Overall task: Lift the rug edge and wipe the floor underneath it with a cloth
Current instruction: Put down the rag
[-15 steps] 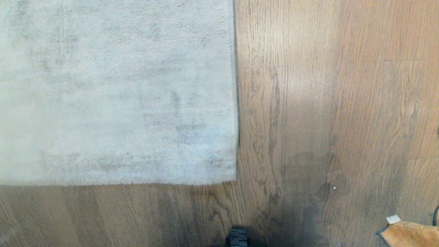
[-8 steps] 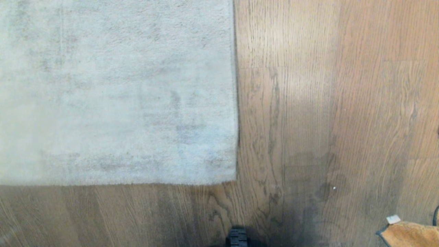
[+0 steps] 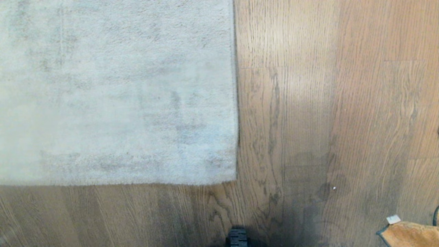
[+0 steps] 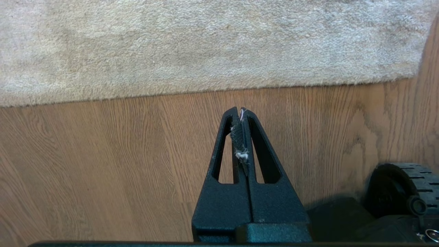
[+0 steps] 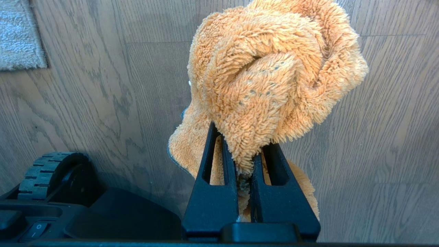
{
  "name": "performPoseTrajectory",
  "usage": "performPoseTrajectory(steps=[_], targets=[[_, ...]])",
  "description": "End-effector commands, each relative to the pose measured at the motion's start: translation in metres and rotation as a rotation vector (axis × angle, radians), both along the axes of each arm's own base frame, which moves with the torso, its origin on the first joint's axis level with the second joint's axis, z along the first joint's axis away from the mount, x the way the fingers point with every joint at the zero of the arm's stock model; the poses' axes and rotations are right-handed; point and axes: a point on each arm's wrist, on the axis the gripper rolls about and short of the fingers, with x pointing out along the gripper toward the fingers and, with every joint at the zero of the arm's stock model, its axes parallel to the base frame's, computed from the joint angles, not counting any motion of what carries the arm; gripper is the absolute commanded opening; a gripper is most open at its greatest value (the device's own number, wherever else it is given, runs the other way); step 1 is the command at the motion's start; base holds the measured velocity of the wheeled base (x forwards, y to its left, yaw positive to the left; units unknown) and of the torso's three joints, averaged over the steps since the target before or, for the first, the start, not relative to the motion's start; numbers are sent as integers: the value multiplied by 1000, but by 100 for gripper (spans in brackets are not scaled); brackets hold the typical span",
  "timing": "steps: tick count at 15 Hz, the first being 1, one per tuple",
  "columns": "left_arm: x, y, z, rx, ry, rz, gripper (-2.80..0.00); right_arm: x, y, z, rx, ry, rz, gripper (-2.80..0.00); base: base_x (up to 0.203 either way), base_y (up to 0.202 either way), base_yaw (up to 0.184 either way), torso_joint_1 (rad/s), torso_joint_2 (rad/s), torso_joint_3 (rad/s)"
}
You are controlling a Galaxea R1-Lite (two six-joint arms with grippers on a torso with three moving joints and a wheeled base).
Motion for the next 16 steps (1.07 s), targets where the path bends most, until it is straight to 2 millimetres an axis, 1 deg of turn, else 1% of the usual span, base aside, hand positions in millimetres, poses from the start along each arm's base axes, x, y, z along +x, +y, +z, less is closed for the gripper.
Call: performPoseTrajectory(steps=[1, 16], targets=[[0, 0, 0, -3, -1, 2, -280, 0, 0, 0, -1, 2, 2, -280, 0, 0, 0, 0, 0, 0], [0, 0, 0, -12, -1, 3, -280, 0, 0, 0, -1, 2, 1, -280, 0, 0, 0, 0, 0, 0]])
